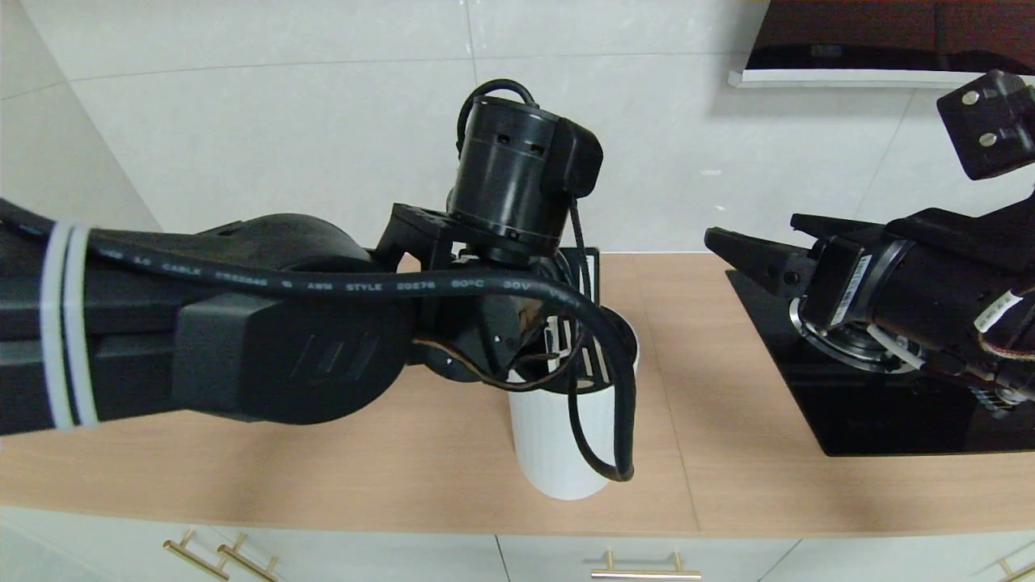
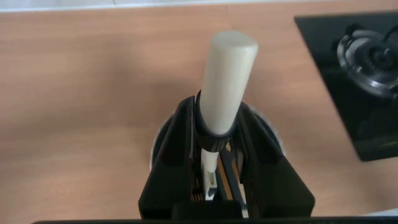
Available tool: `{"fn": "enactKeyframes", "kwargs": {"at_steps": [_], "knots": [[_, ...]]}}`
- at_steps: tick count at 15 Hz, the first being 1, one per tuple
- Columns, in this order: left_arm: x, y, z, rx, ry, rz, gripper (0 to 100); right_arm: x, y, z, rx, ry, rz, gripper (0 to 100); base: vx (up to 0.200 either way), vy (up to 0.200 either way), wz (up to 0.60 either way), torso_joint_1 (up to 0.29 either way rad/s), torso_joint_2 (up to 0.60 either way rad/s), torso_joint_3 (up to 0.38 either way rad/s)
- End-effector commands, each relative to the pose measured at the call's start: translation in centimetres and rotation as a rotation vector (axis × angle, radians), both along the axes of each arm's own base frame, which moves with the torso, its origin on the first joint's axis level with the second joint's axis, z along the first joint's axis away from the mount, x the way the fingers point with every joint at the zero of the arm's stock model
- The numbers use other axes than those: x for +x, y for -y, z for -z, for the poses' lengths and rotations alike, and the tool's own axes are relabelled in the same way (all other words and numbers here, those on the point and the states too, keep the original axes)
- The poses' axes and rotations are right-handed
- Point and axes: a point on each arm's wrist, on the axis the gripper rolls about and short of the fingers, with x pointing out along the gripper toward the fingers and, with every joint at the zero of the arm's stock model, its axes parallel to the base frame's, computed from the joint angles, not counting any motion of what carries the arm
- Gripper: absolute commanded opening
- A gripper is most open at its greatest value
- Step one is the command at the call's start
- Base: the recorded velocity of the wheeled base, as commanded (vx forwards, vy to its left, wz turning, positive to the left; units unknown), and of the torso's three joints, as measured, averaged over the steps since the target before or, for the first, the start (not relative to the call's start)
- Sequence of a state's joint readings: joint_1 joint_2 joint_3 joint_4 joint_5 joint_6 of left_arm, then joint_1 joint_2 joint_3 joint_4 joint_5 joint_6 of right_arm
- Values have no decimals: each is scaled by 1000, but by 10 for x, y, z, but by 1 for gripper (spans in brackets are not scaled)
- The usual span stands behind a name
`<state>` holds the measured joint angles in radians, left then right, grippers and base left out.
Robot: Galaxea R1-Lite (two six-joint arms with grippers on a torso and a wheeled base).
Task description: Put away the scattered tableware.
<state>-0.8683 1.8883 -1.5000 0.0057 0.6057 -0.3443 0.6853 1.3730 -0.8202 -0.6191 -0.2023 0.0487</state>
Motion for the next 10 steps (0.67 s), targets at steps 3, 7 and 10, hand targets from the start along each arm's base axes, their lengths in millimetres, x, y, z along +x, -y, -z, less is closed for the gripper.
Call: {"fn": "enactKeyframes", "kwargs": {"at_steps": [3,7,10], "knots": [[-3,9,12,21,-24,17,0,3,-3,5,-12,-15,-3,100,0,0,0,0,0,0],[-3,10,16,31,-31,19,0,3,-3,6,-14,-17,-5,100,0,0,0,0,0,0],[-3,10,16,31,-31,19,100,3,-3,6,-14,-17,-5,100,0,0,0,0,0,0]]}}
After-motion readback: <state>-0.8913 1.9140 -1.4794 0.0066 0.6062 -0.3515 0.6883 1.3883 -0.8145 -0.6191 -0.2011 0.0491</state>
